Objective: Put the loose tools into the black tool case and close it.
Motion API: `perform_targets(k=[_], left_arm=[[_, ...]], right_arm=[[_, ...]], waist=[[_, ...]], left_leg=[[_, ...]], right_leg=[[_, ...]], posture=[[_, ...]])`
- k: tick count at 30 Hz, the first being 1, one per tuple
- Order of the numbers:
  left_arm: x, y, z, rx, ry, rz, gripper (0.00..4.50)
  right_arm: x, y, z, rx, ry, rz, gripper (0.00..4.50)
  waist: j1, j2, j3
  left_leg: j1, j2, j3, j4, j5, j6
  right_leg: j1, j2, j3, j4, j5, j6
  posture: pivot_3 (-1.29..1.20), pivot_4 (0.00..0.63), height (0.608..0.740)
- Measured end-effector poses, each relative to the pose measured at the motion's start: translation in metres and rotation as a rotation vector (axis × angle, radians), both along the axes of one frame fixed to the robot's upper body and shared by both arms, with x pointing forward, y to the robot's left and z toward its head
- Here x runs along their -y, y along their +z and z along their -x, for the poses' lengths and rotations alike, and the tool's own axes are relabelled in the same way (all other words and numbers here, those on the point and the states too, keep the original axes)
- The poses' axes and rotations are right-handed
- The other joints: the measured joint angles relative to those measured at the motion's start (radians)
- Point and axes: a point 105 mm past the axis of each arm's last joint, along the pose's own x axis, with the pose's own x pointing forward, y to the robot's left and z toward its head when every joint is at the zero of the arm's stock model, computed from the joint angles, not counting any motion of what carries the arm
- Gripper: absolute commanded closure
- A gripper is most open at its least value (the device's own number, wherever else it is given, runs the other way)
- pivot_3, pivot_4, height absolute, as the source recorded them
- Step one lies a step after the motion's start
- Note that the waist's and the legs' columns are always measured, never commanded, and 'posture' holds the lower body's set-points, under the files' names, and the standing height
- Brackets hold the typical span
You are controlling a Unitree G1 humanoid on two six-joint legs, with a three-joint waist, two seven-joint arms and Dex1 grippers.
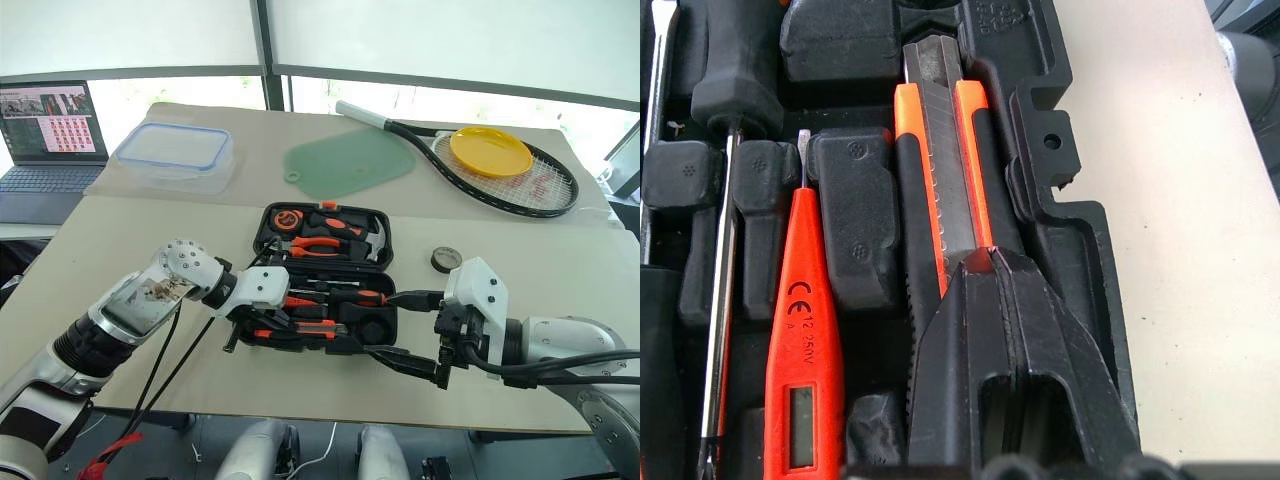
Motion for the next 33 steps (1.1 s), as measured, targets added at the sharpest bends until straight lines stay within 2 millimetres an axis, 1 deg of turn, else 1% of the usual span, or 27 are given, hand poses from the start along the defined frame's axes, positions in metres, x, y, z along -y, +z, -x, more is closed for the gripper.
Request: perform_targets(k=[2, 5, 7, 8, 9, 10, 12, 13, 14, 16, 17, 18, 19, 21, 24, 28, 31, 32, 33], left_arm=[[0.001, 0.003, -0.002, 0.001, 0.011, 0.025, 4.48], [0.0, 0.007, -0.009, -0.03, 0.093, 0.114, 4.48], [0.0, 0.024, -0.015, -0.036, 0.145, 0.217, 3.97], [-0.004, 0.039, -0.019, -0.03, 0.172, 0.284, 3.75], [-0.007, 0.046, -0.021, -0.023, 0.183, 0.309, 3.42], [-0.017, 0.058, -0.021, -0.042, 0.214, 0.35, 3.07], [-0.028, 0.071, -0.019, -0.078, 0.244, 0.388, 2.42], [-0.035, 0.081, -0.017, -0.088, 0.254, 0.42, 2.0], [-0.037, 0.088, -0.013, -0.091, 0.246, 0.446, 1.69], [-0.036, 0.099, -0.001, -0.106, 0.202, 0.483, 0.93], [-0.036, 0.101, 0.002, -0.109, 0.193, 0.488, 0.62], [-0.035, 0.105, 0.008, -0.111, 0.175, 0.5, 0.2], [-0.034, 0.107, 0.01, -0.107, 0.17, 0.504, 0.02], [-0.032, 0.107, 0.016, -0.106, 0.164, 0.508, 0.02], [-0.03, 0.106, 0.017, -0.082, 0.185, 0.515, 0.02], [-0.03, 0.106, 0.016, -0.054, 0.214, 0.52, 0.02], [-0.03, 0.105, 0.015, -0.042, 0.229, 0.517, 0.0], [-0.03, 0.106, 0.015, -0.039, 0.234, 0.517, 0.0], [-0.031, 0.106, 0.015, -0.037, 0.237, 0.518, 0.0]], right_arm=[[0.006, -0.002, -0.006, 0.019, -0.045, 0.027, 0.0], [0.024, -0.006, -0.018, 0.016, -0.153, 0.05, 0.0], [0.038, -0.007, -0.025, 0.016, -0.216, 0.064, 0.0], [0.048, -0.01, -0.03, 0.014, -0.257, 0.091, 0.0], [0.053, -0.011, -0.033, 0.012, -0.276, 0.103, 0.0], [0.064, -0.012, -0.042, 0.016, -0.318, 0.119, 0.0], [0.079, -0.009, -0.058, 0.034, -0.387, 0.126, 0.0], [0.091, -0.008, -0.072, 0.042, -0.435, 0.131, 0.0], [0.097, -0.007, -0.082, 0.045, -0.461, 0.14, 0.0], [0.104, -0.01, -0.1, 0.044, -0.478, 0.172, 0.0], [0.104, -0.011, -0.106, 0.042, -0.473, 0.185, 0.0], [0.105, -0.016, -0.115, 0.035, -0.468, 0.203, 0.0], [0.104, -0.019, -0.12, 0.03, -0.46, 0.211, 0.0], [0.102, -0.029, -0.133, 0.01, -0.441, 0.237, 0.0], [0.099, -0.042, -0.149, -0.012, -0.419, 0.269, 0.0], [0.094, -0.051, -0.163, -0.022, -0.406, 0.282, 0.0], [0.093, -0.061, -0.171, -0.043, -0.409, 0.302, 0.75], [0.093, -0.066, -0.173, -0.053, -0.411, 0.312, 1.14], [0.092, -0.069, -0.175, -0.058, -0.411, 0.311, 1.43]], waist=[[0.002, 0.0, 0.0], [0.0, 0.0, 0.0], [-0.001, -0.001, 0.0], [-0.003, -0.001, 0.0], [-0.004, 0.0, 0.0], [-0.008, -0.001, 0.0], [-0.023, 0.0, 0.0], [-0.028, 0.0, 0.001], [-0.03, 0.0, 0.001], [-0.036, 0.0, 0.001], [-0.036, 0.0, 0.001], [-0.036, 0.0, 0.001], [-0.035, 0.0, 0.001], [-0.034, 0.0, 0.001], [-0.036, 0.0, 0.001], [-0.037, 0.001, 0.001], [-0.038, 0.001, 0.001], [-0.038, 0.001, 0.001], [-0.039, 0.001, 0.001]], left_leg=[[0.0, 0.0, 0.0, 0.001, 0.0, 0.0], [-0.002, 0.0, 0.0, 0.001, 0.0, 0.0], [-0.003, 0.0, 0.0, 0.001, 0.0, 0.0], [-0.002, 0.0, 0.0, 0.001, 0.0, 0.0], [-0.002, 0.0, 0.0, 0.001, 0.0, 0.0], [-0.002, 0.0, 0.0, 0.001, 0.0, 0.0], [-0.002, 0.0, 0.001, 0.0, 0.0, 0.0], [-0.001, 0.0, 0.001, 0.0, 0.0, 0.0], [-0.001, 0.0, 0.001, -0.001, 0.0, -0.001], [-0.001, 0.0, 0.002, -0.001, 0.001, -0.001], [-0.001, 0.0, 0.001, -0.002, 0.001, -0.001], [-0.001, 0.0, 0.001, -0.002, 0.001, -0.002], [-0.001, 0.0, 0.001, -0.002, 0.001, -0.002], [-0.001, 0.0, 0.002, -0.002, 0.001, -0.002], [-0.001, 0.0, 0.002, -0.001, 0.001, -0.002], [-0.001, 0.0, 0.002, -0.002, 0.004, -0.006], [-0.001, 0.0, 0.002, -0.002, 0.006, -0.01], [-0.001, 0.0, 0.002, -0.002, 0.006, -0.01], [-0.001, 0.0, 0.002, -0.002, 0.006, -0.01]], right_leg=[[0.0, 0.0, 0.0, 0.0, 0.0, 0.0], [-0.002, 0.0, 0.0, 0.001, 0.0, 0.001], [-0.003, 0.0, 0.0, 0.001, 0.0, 0.001], [-0.003, 0.0, 0.0, 0.001, 0.0, 0.001], [-0.003, 0.0, 0.0, 0.001, 0.0, 0.001], [-0.002, 0.0, 0.0, 0.001, 0.0, 0.001], [-0.003, 0.0, 0.001, 0.001, 0.0, 0.0], [-0.003, 0.0, 0.001, 0.001, 0.0, 0.0], [-0.003, 0.0, 0.001, 0.001, 0.0, 0.0], [-0.003, 0.0, 0.001, 0.001, 0.0, 0.0], [-0.003, 0.0, 0.001, 0.001, 0.0, 0.0], [-0.003, 0.0, 0.001, 0.001, 0.0, 0.0], [-0.003, 0.0, 0.0, 0.001, 0.0, 0.0], [-0.003, 0.0, 0.001, 0.0, 0.0, 0.0], [-0.003, 0.0, 0.001, 0.0, 0.0, 0.0], [-0.003, 0.0, 0.001, 0.0, 0.0, 0.0], [-0.003, 0.001, 0.001, 0.0, 0.0, 0.0], [-0.003, 0.001, 0.001, 0.0, 0.0, 0.0], [-0.003, 0.001, 0.001, 0.0, 0.0, 0.0]], posture=[[0.0, 0.15, 0.738], [0.0, 0.15, 0.738], [0.0, 0.15, 0.738], [0.0, 0.15, 0.738], [0.0, 0.15, 0.738], [0.0, 0.15, 0.738], [0.0, 0.15, 0.738], [0.0, 0.15, 0.738], [0.0, 0.15, 0.738], [0.0, 0.15, 0.738], [0.0, 0.15, 0.738], [0.0, 0.15, 0.738], [0.0, 0.15, 0.738], [0.0, 0.15, 0.738], [0.0, 0.15, 0.738], [0.0, 0.15, 0.738], [0.0, 0.15, 0.738], [0.0, 0.15, 0.738], [0.0, 0.15, 0.738]])
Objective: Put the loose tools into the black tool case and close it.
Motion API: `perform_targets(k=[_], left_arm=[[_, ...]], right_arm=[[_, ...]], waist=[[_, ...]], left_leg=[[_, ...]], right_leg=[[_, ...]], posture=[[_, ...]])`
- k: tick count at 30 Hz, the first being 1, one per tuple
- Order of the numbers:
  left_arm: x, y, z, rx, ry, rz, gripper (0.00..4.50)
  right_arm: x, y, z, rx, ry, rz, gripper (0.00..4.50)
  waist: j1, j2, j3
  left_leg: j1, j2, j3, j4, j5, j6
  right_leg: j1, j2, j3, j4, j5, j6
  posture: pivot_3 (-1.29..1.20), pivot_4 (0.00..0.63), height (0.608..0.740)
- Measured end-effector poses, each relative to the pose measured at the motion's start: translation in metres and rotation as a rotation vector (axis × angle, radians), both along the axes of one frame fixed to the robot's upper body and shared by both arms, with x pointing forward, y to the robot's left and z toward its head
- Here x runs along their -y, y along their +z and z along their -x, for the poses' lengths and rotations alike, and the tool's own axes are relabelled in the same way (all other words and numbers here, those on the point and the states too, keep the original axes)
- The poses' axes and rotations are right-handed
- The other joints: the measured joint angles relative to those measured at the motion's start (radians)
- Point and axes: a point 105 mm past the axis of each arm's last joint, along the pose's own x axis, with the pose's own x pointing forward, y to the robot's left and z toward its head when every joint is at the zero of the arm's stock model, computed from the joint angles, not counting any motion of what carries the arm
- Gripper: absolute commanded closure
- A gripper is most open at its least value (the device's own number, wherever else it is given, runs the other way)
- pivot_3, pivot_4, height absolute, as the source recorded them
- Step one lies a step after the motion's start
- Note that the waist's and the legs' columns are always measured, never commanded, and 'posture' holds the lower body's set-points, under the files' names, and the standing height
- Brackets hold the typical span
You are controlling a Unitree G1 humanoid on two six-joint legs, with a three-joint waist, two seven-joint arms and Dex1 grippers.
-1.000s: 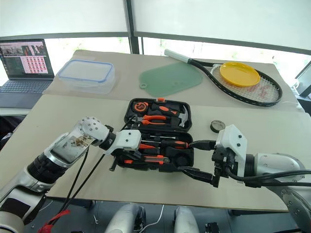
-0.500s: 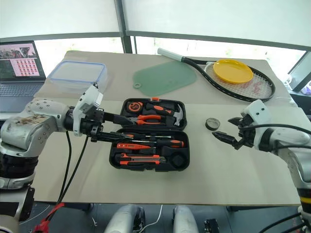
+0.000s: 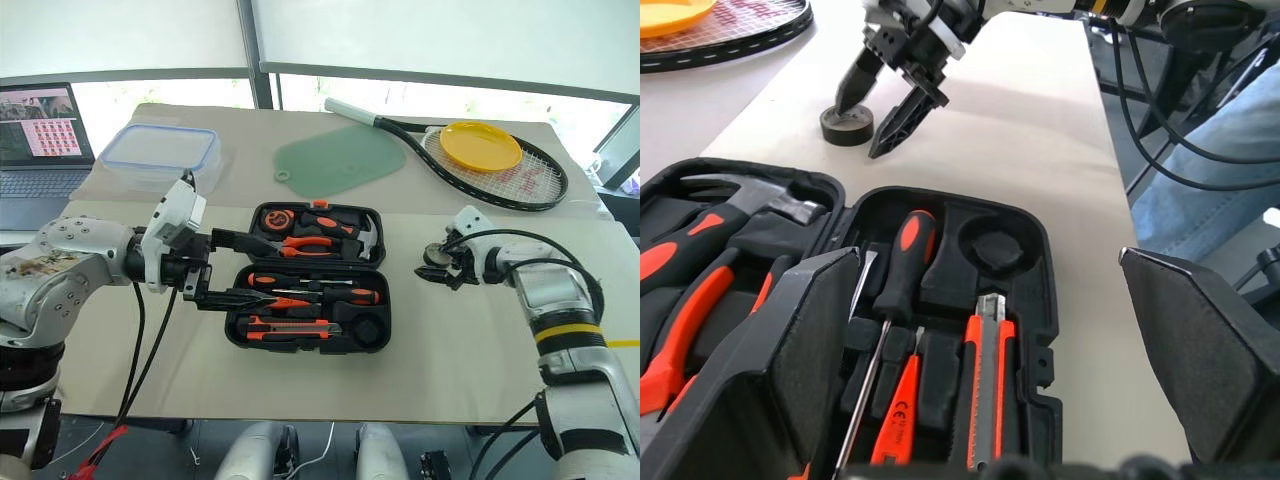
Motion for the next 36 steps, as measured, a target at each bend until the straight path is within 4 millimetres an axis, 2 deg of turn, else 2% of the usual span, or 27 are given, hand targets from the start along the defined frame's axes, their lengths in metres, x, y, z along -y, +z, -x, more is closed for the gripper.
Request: perform_targets(k=[5, 9, 13, 17, 19, 20, 23, 26, 29, 32, 34, 36], left_arm=[[0.0, 0.001, -0.001, 0.015, 0.004, -0.009, 0.0], [0.001, -0.001, -0.001, 0.036, -0.011, -0.029, 0.0], [0.0, -0.003, -0.001, 0.034, -0.014, -0.041, 0.0], [0.0, -0.006, -0.002, 0.036, -0.029, -0.052, 0.0], [-0.002, -0.011, -0.001, 0.027, -0.031, -0.071, 0.0], [-0.006, -0.014, 0.0, 0.021, -0.028, -0.09, 0.0], [-0.007, -0.018, 0.002, 0.016, -0.042, -0.103, 0.0], [-0.006, -0.02, 0.003, 0.017, -0.056, -0.109, 0.0], [-0.006, -0.021, 0.003, 0.016, -0.059, -0.112, 0.0], [-0.005, -0.021, 0.003, 0.014, -0.061, -0.115, 0.0], [-0.006, -0.021, 0.003, 0.015, -0.06, -0.117, 0.0], [-0.007, -0.021, 0.003, 0.015, -0.056, -0.122, 0.0]], right_arm=[[-0.006, -0.001, -0.005, 0.018, 0.023, 0.006, 3.11], [-0.003, -0.001, -0.002, 0.028, 0.011, -0.02, 4.47], [-0.006, 0.001, 0.014, 0.001, 0.007, -0.159, 4.47], [-0.032, 0.025, 0.041, 0.007, 0.143, -0.305, 4.47], [-0.057, 0.041, 0.071, 0.016, 0.3, -0.34, 4.47], [-0.077, 0.046, 0.095, 0.018, 0.429, -0.324, 4.47], [-0.11, 0.042, 0.131, -0.01, 0.621, -0.272, 4.47], [-0.118, 0.029, 0.142, -0.032, 0.679, -0.174, 4.47], [-0.12, 0.017, 0.14, -0.024, 0.683, -0.097, 4.47], [-0.114, 0.006, 0.137, -0.028, 0.682, -0.015, 4.47], [-0.111, 0.003, 0.136, -0.02, 0.682, 0.008, 3.71], [-0.109, 0.002, 0.134, -0.011, 0.679, 0.012, 3.29]], waist=[[-0.005, 0.0, 0.0], [-0.001, 0.0, 0.0], [0.003, 0.0, 0.0], [0.002, 0.002, 0.001], [0.003, 0.003, 0.002], [0.003, 0.003, 0.002], [0.003, 0.003, 0.002], [0.011, 0.002, 0.002], [0.014, 0.002, 0.002], [0.014, 0.002, 0.002], [0.013, 0.002, 0.002], [0.014, 0.002, 0.002]], left_leg=[[0.001, 0.0, 0.0, 0.0, 0.0, 0.0], [0.0, 0.0, 0.0, 0.0, 0.0, -0.001], [0.0, 0.0, 0.0, 0.0, 0.0, -0.001], [0.0, 0.001, 0.0, -0.001, 0.0, 0.0], [0.0, 0.002, 0.0, -0.002, -0.002, 0.003], [0.0, 0.002, -0.001, -0.002, -0.003, 0.005], [0.0, 0.002, -0.001, -0.002, -0.004, 0.005], [0.001, 0.002, 0.0, 0.0, -0.004, 0.006], [0.0, 0.001, 0.0, 0.0, -0.004, 0.005], [0.0, 0.001, 0.0, 0.0, -0.004, 0.005], [0.0, 0.001, 0.0, 0.0, -0.003, 0.004], [0.0, 0.001, 0.0, 0.0, -0.003, 0.005]], right_leg=[[0.001, 0.0, 0.0, 0.0, 0.0, 0.0], [0.0, 0.0, 0.0, 0.0, 0.0, 0.0], [0.0, 0.0, 0.0, 0.0, 0.0, 0.0], [0.0, 0.0, 0.0, 0.0, 0.0, 0.0], [-0.001, 0.001, 0.0, 0.0, 0.0, 0.0], [-0.001, 0.002, 0.0, 0.0, 0.0, -0.001], [0.0, 0.002, 0.0, 0.0, 0.0, -0.001], [0.0, 0.001, -0.001, 0.0, 0.0, -0.001], [0.0, 0.001, 0.0, 0.0, 0.0, -0.001], [-0.001, 0.002, 0.0, 0.0, 0.0, -0.001], [0.0, 0.002, 0.0, 0.0, 0.0, -0.001], [0.0, 0.002, 0.0, 0.0, 0.0, -0.001]], posture=[[0.0, 0.15, 0.738], [0.0, 0.15, 0.738], [0.0, 0.15, 0.738], [0.0, 0.15, 0.738], [0.0, 0.15, 0.738], [0.0, 0.15, 0.738], [0.0, 0.15, 0.738], [0.0, 0.15, 0.738], [0.0, 0.15, 0.738], [0.0, 0.15, 0.738], [0.0, 0.15, 0.738], [0.0, 0.15, 0.738]])
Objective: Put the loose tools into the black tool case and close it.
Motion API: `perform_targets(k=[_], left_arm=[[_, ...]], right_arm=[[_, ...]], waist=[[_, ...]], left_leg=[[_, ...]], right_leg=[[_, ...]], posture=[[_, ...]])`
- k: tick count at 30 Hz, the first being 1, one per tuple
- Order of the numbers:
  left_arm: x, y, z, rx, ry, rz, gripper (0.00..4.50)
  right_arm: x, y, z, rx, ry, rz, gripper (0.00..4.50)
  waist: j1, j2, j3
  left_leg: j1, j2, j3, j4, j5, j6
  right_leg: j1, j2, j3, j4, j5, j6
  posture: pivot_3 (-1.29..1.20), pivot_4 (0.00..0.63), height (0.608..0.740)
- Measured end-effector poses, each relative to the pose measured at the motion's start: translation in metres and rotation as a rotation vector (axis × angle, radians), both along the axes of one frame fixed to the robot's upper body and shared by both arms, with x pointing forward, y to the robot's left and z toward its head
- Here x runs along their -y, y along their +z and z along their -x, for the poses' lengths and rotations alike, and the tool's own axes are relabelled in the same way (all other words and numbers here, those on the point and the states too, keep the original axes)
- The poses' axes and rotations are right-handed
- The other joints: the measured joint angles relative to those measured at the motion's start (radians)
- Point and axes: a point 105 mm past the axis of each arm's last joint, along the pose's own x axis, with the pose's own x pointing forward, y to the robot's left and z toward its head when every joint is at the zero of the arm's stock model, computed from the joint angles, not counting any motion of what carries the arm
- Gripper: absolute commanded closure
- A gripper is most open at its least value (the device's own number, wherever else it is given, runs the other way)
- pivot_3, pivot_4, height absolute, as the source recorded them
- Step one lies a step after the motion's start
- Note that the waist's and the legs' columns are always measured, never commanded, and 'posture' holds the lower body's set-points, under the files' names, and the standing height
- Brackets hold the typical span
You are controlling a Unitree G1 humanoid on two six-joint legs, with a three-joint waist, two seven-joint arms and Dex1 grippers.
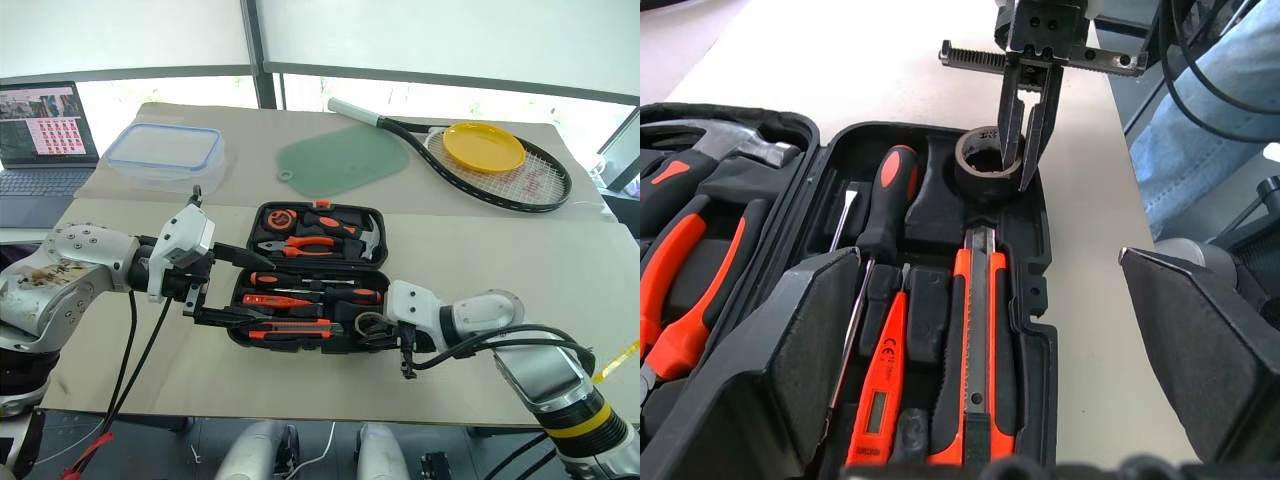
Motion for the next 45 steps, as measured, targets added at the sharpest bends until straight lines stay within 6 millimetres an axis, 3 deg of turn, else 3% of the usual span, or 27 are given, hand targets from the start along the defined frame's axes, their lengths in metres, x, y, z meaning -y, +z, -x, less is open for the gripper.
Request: perform_targets(k=[5, 8, 12, 15, 17, 21, 24, 25, 30, 36, 45], left_arm=[[-0.002, 0.0, 0.0, 0.002, 0.006, -0.009, 0.0], [-0.003, 0.0, -0.001, 0.002, 0.013, -0.011, 0.0], [-0.012, -0.005, -0.014, 0.002, 0.105, -0.017, 0.0], [-0.039, -0.016, -0.04, 0.0, 0.304, -0.01, 0.73], [-0.062, -0.026, -0.054, -0.006, 0.434, -0.017, 1.55], [-0.101, -0.057, -0.067, 0.01, 0.606, -0.1, 3.02], [-0.104, -0.075, -0.069, 0.02, 0.609, -0.148, 4.09], [-0.099, -0.077, -0.07, 0.025, 0.594, -0.144, 4.43], [-0.069, -0.092, -0.071, 0.007, 0.499, -0.14, 4.47], [-0.061, -0.093, -0.06, -0.022, 0.436, -0.156, 4.47], [-0.052, -0.106, -0.008, -0.11, 0.277, -0.188, 4.47]], right_arm=[[0.002, 0.005, -0.002, 0.042, 0.002, 0.001, 1.59], [0.001, 0.003, 0.011, -0.028, 0.038, -0.016, 0.66], [0.009, 0.029, 0.005, -0.022, -0.015, -0.094, 0.66], [0.036, 0.052, -0.023, 0.032, -0.193, -0.144, 1.41], [0.055, 0.052, -0.035, 0.029, -0.295, -0.143, 2.13], [0.082, 0.032, -0.052, -0.003, -0.454, -0.109, 3.45], [0.082, 0.016, -0.06, -0.03, -0.48, -0.089, 4.46], [0.079, 0.012, -0.063, -0.028, -0.472, -0.085, 4.5], [0.059, 0.0, -0.077, 0.0, -0.395, -0.04, 4.5], [0.046, -0.007, -0.075, -0.011, -0.328, -0.018, 4.5], [0.044, -0.008, -0.016, -0.101, -0.182, 0.006, 4.5]], waist=[[0.001, 0.0, 0.0], [0.001, 0.0, 0.0], [-0.001, 0.0, 0.0], [-0.001, 0.0, 0.0], [-0.001, 0.0, 0.0], [-0.001, 0.0, 0.0], [0.001, 0.0, 0.0], [0.0, 0.0, 0.0], [-0.002, 0.0, 0.0], [0.0, 0.0, 0.0], [-0.001, 0.0, 0.0]], left_leg=[[0.0, 0.0, 0.0, 0.0, 0.0, 0.0], [0.0, 0.0, 0.0, 0.0, 0.0, 0.0], [0.0, 0.0, 0.0, 0.0, 0.0, 0.001], [0.001, 0.001, 0.0, -0.001, 0.0, 0.001], [0.001, 0.001, 0.0, -0.001, 0.0, 0.001], [0.0, 0.001, 0.001, -0.001, 0.0, 0.0], [0.0, 0.001, 0.002, -0.001, 0.0, 0.001], [0.0, 0.001, 0.002, -0.001, 0.0, 0.001], [-0.001, 0.001, 0.002, -0.001, 0.0, 0.0], [-0.002, 0.001, 0.002, -0.001, 0.0, 0.0], [0.0, 0.002, 0.001, -0.001, -0.003, 0.002]], right_leg=[[0.0, 0.0, 0.0, 0.0, 0.0, 0.0], [0.0, 0.0, 0.0, 0.0, 0.0, 0.0], [0.0, 0.0, 0.0, 0.0, 0.0, 0.0], [0.0, 0.001, 0.0, 0.0, 0.0, -0.001], [0.0, 0.001, 0.0, 0.0, 0.0, -0.002], [-0.001, 0.001, 0.0, -0.001, 0.0, -0.002], [-0.002, 0.0, 0.0, 0.0, 0.0, -0.002], [-0.001, 0.0, 0.0, 0.0, 0.0, -0.001], [-0.002, 0.001, 0.0, 0.0, 0.0, -0.001], [-0.002, 0.0, 0.0, -0.001, 0.001, -0.001], [-0.001, -0.001, 0.0, -0.002, -0.001, 0.0]], posture=[[0.0, 0.15, 0.738], [0.0, 0.15, 0.738], [0.0, 0.15, 0.738], [0.0, 0.15, 0.738], [0.0, 0.15, 0.738], [0.0, 0.15, 0.738], [0.0, 0.15, 0.738], [0.0, 0.15, 0.738], [0.0, 0.15, 0.738], [0.0, 0.15, 0.738], [0.0, 0.15, 0.738]])
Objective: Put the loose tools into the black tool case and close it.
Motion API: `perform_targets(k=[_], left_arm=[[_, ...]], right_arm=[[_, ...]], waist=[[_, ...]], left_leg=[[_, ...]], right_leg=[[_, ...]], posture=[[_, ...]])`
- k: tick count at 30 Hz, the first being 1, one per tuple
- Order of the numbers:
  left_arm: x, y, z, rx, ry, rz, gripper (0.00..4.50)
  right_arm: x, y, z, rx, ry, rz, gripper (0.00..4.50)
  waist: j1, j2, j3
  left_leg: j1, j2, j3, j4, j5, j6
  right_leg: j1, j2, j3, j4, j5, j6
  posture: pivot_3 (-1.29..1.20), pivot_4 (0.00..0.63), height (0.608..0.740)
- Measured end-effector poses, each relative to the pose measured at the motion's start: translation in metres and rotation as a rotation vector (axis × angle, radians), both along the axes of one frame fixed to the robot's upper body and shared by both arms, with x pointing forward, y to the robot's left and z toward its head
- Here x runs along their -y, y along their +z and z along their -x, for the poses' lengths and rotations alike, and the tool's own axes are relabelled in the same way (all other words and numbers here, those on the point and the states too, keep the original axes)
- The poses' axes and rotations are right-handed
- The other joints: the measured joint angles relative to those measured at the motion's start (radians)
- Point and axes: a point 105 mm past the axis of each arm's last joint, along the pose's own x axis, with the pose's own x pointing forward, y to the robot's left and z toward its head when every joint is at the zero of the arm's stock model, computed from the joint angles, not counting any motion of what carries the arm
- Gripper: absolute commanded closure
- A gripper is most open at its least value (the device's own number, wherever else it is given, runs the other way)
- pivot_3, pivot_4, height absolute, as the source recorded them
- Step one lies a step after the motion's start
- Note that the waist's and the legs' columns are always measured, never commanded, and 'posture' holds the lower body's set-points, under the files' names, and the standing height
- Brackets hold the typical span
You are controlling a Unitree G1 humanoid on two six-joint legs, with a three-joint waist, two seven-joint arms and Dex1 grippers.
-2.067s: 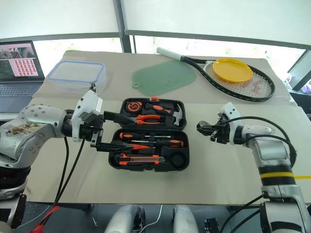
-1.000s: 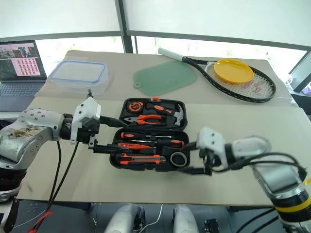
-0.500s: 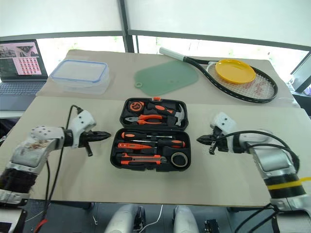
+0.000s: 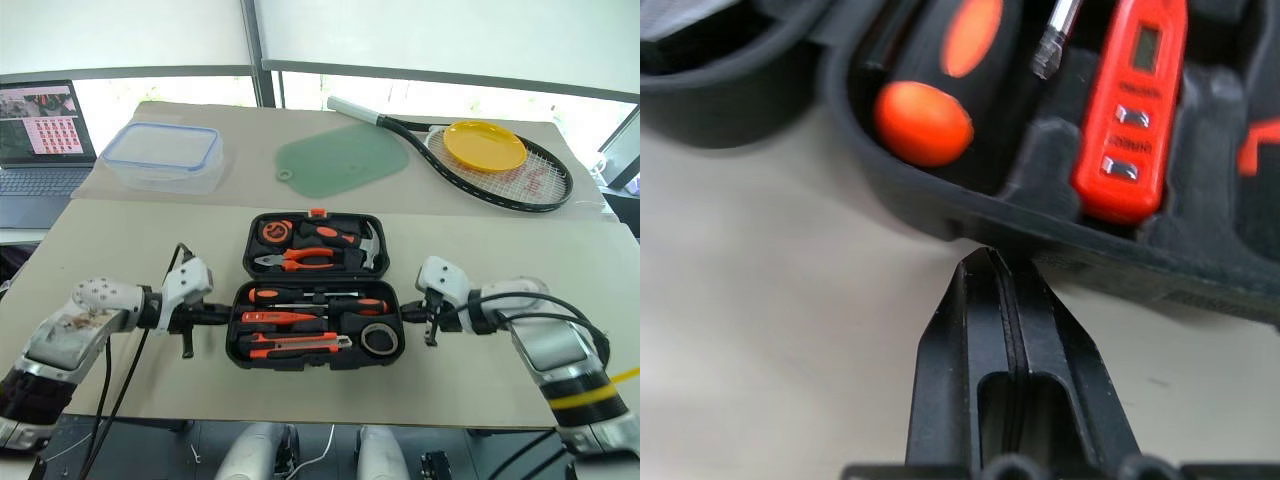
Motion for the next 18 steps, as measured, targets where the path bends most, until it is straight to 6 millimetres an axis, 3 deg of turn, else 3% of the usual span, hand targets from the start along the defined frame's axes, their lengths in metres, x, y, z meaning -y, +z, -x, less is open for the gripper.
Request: perform_targets(k=[4, 10, 18], left_arm=[[0.003, -0.004, 0.011, 0.01, -0.032, -0.007, 4.47], [-0.001, -0.007, 0.025, 0.014, -0.041, -0.048, 4.47], [-0.037, -0.002, 0.054, -0.096, 0.034, -0.127, 4.47]], right_arm=[[-0.011, -0.002, 0.026, -0.036, 0.07, -0.031, 4.5], [-0.007, -0.003, 0.035, -0.031, 0.046, -0.016, 4.5], [0.017, -0.005, 0.036, -0.03, -0.055, 0.025, 4.5]], waist=[[0.001, 0.0, 0.0], [0.0, 0.001, 0.0], [-0.01, 0.001, -0.001]], left_leg=[[0.001, 0.0, 0.0, 0.0, 0.0, 0.0], [0.002, 0.0, 0.0, 0.0, -0.001, 0.001], [0.006, 0.001, 0.001, -0.002, -0.001, -0.002]], right_leg=[[0.001, -0.001, 0.0, 0.0, 0.0, 0.0], [0.001, -0.002, 0.0, 0.001, 0.0, -0.001], [0.001, -0.001, 0.0, 0.002, -0.003, -0.004]], posture=[[0.0, 0.15, 0.738], [0.0, 0.15, 0.738], [0.0, 0.15, 0.738]])
